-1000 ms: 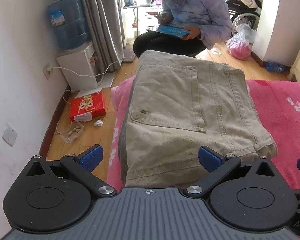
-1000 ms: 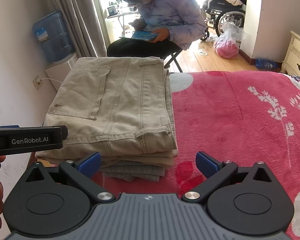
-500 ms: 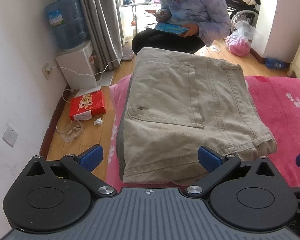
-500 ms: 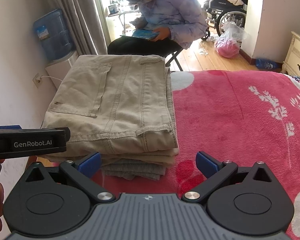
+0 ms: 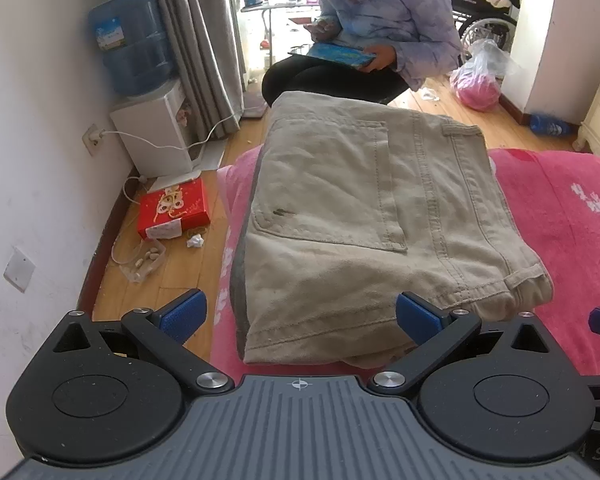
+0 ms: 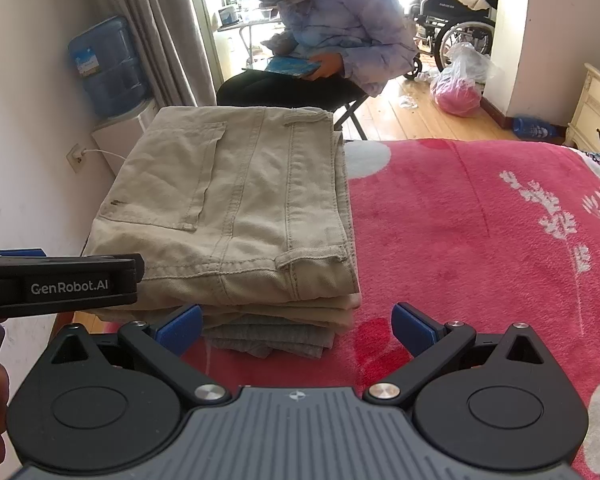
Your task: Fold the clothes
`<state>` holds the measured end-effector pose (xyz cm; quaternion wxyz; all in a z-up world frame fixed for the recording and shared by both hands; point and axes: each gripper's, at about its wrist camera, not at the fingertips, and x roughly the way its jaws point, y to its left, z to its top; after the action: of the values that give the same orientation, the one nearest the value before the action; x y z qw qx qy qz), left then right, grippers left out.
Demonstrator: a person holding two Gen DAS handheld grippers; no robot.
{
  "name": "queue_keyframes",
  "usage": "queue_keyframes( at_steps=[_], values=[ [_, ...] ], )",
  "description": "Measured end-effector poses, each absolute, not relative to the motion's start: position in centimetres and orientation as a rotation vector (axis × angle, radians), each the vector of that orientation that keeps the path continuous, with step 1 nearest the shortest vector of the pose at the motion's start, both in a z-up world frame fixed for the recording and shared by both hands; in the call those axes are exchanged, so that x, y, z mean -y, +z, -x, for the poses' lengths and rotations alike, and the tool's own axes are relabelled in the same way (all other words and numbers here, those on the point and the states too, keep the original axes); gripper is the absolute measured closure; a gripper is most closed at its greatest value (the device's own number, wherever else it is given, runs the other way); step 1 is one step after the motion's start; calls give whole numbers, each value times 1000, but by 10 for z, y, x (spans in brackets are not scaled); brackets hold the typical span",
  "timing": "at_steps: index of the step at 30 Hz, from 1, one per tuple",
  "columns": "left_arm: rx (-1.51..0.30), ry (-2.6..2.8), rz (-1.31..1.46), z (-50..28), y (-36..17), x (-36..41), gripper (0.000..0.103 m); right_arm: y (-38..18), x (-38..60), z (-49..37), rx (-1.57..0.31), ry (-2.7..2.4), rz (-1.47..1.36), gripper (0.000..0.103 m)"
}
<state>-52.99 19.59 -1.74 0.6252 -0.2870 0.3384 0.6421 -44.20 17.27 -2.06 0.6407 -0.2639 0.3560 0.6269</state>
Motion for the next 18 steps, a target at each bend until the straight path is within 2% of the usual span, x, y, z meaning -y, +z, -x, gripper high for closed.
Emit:
queue_keyframes(
  at_steps=[18],
  values=[
    [-784,1472,667,529,-21,-197,1,-22,-172,444,-814,1430,605,0]
  ],
)
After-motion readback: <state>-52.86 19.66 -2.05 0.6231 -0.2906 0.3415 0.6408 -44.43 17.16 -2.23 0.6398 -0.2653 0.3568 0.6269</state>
